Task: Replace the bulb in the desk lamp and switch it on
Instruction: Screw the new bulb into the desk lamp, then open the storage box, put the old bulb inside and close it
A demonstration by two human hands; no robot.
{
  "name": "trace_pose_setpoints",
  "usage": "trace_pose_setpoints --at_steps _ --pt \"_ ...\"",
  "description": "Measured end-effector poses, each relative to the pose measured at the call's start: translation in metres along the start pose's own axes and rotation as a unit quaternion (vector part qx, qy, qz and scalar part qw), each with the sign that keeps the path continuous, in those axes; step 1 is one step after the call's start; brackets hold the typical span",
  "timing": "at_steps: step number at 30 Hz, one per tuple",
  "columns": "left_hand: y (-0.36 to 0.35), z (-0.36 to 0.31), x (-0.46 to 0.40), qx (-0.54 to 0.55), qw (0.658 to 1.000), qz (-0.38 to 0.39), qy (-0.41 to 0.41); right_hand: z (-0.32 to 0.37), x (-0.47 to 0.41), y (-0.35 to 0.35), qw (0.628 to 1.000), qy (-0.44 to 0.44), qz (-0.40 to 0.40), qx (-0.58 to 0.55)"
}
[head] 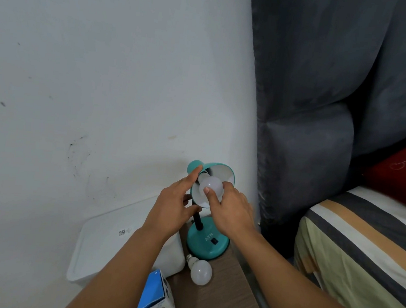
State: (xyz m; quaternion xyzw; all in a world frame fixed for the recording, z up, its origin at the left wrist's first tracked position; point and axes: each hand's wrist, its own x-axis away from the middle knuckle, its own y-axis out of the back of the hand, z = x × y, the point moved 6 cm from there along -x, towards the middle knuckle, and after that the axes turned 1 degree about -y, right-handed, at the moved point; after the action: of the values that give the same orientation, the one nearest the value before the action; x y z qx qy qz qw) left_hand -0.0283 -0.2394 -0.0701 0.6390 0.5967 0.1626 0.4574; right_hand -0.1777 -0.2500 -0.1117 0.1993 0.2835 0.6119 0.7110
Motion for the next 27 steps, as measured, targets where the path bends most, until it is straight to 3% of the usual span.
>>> trace_pose_setpoints --at_steps 14,22,27 --pt "0.008 -0.013 0.015 -0.06 0.998 0.019 0.02 0.0 0.015 0.009 0.998 -0.011 0.018 -0.051" --pt "0.031 -0.011 0.056 -0.081 0.994 -0.014 0.067 0.007 0.051 0.026 0.995 0.051 0.0 -0.081" --pt "0.051 0.018 0.105 -0.098 0.987 -0.045 0.117 0.022 0.085 0.003 0.982 0.114 0.099 -0.11"
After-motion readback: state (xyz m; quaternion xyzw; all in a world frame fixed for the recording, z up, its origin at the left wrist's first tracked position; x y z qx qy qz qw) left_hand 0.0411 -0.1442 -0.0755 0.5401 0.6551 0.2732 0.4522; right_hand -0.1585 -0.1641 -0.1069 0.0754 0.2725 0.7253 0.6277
